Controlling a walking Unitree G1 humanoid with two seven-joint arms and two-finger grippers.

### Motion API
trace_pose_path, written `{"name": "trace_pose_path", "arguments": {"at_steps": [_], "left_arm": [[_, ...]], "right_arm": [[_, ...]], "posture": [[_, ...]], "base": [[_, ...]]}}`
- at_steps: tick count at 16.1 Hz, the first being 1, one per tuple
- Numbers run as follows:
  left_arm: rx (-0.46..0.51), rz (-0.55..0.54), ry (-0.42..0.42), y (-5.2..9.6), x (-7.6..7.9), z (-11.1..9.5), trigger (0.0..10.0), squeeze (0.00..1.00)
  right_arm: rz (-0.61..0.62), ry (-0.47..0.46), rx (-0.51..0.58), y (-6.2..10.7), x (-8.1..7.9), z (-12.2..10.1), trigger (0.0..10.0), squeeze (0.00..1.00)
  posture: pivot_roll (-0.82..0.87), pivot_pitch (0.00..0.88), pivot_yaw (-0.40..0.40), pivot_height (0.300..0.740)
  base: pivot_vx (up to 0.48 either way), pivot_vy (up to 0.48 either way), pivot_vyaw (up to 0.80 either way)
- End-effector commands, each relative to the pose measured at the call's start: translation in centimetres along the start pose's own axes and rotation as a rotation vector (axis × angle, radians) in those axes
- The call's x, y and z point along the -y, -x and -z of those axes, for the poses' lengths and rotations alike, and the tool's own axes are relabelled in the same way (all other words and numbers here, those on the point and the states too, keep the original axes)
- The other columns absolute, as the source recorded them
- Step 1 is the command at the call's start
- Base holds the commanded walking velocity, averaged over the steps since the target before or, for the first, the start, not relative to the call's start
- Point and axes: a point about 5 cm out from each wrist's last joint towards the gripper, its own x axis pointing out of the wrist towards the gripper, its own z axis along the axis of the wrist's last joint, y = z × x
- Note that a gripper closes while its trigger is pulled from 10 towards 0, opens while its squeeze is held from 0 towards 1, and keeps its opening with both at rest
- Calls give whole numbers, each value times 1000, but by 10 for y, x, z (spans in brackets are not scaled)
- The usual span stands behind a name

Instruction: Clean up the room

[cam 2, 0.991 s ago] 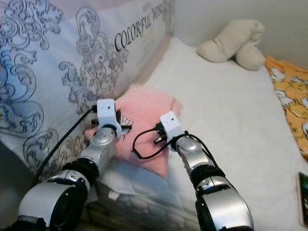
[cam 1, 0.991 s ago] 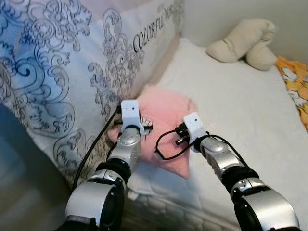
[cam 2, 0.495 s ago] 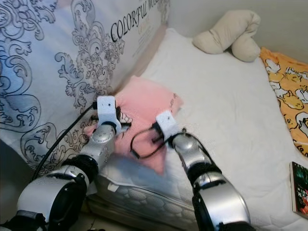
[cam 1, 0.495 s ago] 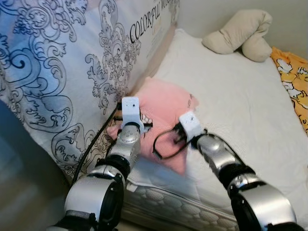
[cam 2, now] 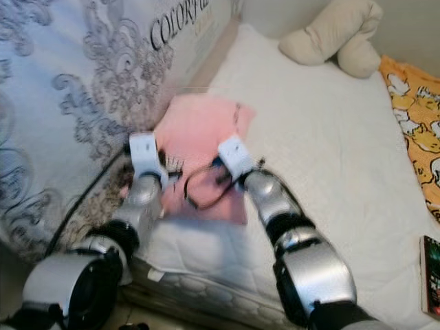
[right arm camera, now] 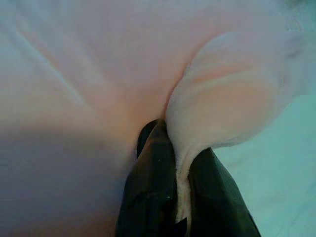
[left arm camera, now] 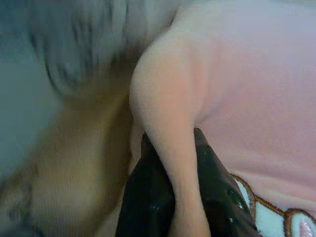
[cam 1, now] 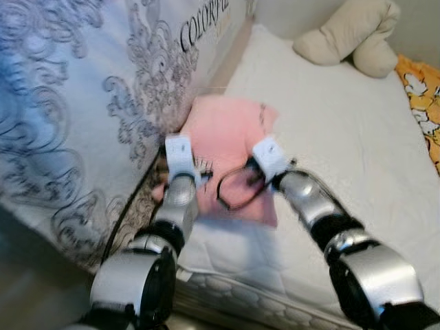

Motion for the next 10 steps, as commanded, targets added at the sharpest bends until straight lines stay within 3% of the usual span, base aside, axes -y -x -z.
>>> {"name": "trace_pose_path", "arguments": {"at_steps": [1,2,3,4,6,8,9,10], "left_arm": [[-25,-25,-29,1,-3,6,10000,0],[-15,-34,-50,0,-6,3,10000,0],[-1,-43,-73,-2,-9,-1,10000,180],[25,-37,-132,-3,-10,-7,10000,1000],[44,-30,-161,-4,-12,-10,10000,1000],[132,-5,-298,-7,-15,-24,10000,1000],[149,1,-328,-7,-15,-27,10000,1000],[179,5,-372,-8,-21,-31,10000,1000]], "right_arm": [[-7,-6,-78,4,-4,20,10000,0],[-23,-15,-89,4,-10,22,10000,0],[-33,-25,-97,4,-14,25,10000,0],[-19,-86,-101,4,-14,27,10000,1000],[-2,-159,-102,4,-12,27,10000,1000],[-15,-267,-69,2,-13,21,10000,1000],[-8,-311,-61,2,-12,21,10000,1000],[8,-464,-45,3,-10,23,10000,1000]], "posture": [[106,216,-184,740],[109,216,-184,740],[118,213,-184,740],[119,207,-183,740],[122,193,-181,740],[126,174,-173,740],[132,161,-170,740],[139,127,-162,740]], "base": [[0,0,0],[0,0,0],[0,0,0],[0,0,0],[0,0,0],[0,0,0],[0,0,0],[0,0,0]]}}
